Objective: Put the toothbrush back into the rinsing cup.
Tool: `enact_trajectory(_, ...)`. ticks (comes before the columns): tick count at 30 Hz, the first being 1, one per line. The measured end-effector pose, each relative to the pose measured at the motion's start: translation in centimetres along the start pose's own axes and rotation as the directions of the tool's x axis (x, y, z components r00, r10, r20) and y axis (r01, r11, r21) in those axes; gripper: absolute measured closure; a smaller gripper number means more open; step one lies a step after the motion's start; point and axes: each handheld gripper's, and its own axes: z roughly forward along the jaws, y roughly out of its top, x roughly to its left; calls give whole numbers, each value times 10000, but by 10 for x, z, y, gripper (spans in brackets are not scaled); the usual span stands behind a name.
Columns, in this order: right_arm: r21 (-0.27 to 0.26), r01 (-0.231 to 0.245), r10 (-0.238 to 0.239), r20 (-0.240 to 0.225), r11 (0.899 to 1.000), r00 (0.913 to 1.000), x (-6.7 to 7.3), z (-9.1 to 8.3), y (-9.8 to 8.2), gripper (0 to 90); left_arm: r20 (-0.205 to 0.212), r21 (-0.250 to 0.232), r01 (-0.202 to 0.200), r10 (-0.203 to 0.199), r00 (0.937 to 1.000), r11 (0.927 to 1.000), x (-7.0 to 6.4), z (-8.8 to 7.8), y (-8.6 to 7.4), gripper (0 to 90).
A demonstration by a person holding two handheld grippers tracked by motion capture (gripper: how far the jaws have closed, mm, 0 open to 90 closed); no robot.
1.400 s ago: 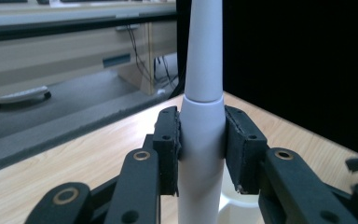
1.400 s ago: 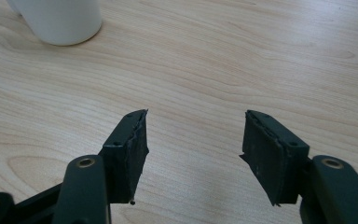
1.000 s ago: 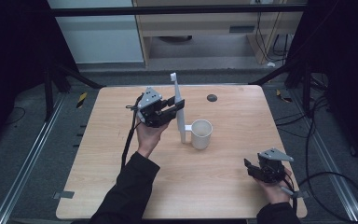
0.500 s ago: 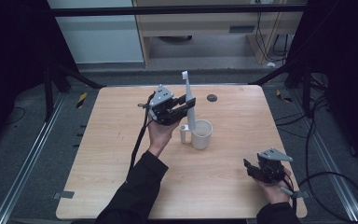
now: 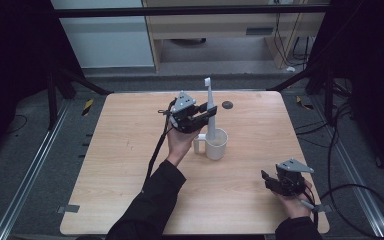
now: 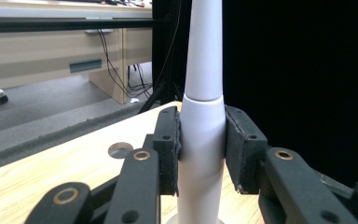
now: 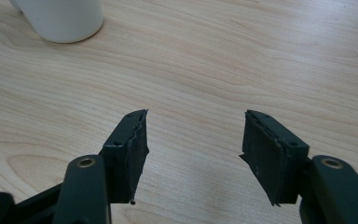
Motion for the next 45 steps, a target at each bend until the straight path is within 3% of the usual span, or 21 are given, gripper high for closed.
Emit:
enact_trajectory(15, 68, -42, 43, -50, 10000, 10000, 0, 1, -1, 405, -83, 849, -27, 34, 10000, 9964, 1, 24, -28, 665)
enact_trajectory(35, 129, -12, 13, -73, 9999, 10000, 1, 1, -1, 405, -214, 1734, 202, -167, 9996, 9847, 8, 36, -53, 663)
enact_trajectory(45, 124, 33, -32, -36, 9999, 10000, 1, 2, -1, 404, -351, 1878, 385, -324, 9989, 9814, 11, 39, -61, 653)
